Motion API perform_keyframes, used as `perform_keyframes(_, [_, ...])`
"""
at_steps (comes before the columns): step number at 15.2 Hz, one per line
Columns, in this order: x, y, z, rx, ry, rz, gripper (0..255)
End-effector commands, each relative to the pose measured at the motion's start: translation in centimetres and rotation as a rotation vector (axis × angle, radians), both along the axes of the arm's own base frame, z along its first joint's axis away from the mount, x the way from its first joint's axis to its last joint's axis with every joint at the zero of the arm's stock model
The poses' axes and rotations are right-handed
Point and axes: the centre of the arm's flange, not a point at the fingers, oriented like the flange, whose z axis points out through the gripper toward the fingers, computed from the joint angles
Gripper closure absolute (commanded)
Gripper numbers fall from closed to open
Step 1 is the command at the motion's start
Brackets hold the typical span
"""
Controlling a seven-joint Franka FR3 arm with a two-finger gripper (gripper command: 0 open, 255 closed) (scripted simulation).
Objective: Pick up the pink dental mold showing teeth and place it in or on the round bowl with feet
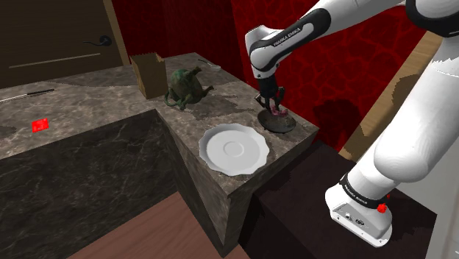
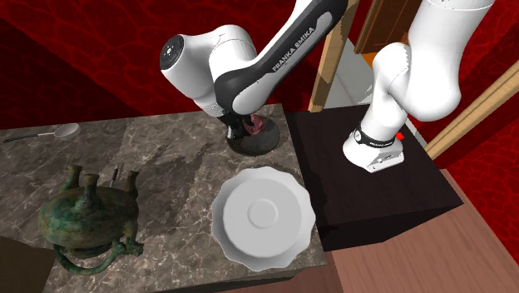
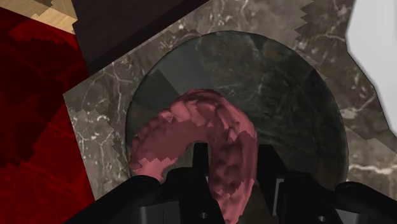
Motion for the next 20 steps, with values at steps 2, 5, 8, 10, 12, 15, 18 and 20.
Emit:
perform_keyframes(2, [0.1,0.0,-1.6,0.0,-0.001,0.0,255])
perform_keyframes(5, [0.1,0.0,-2.5,0.0,-0.001,0.0,255])
perform_keyframes(8, [0.1,0.0,-2.5,0.0,-0.001,0.0,255])
perform_keyframes(10, [0.1,0.0,-2.5,0.0,-0.001,0.0,255])
perform_keyframes(12, [0.1,0.0,-2.5,0.0,-0.001,0.0,0])
perform_keyframes(15, [0.1,0.0,-2.5,0.0,-0.001,0.0,0])
perform_keyframes(18, [0.6,0.2,-1.3,0.0,-0.001,0.0,0])
perform_keyframes(20, [1.7,0.7,1.0,0.0,-0.001,0.0,0])
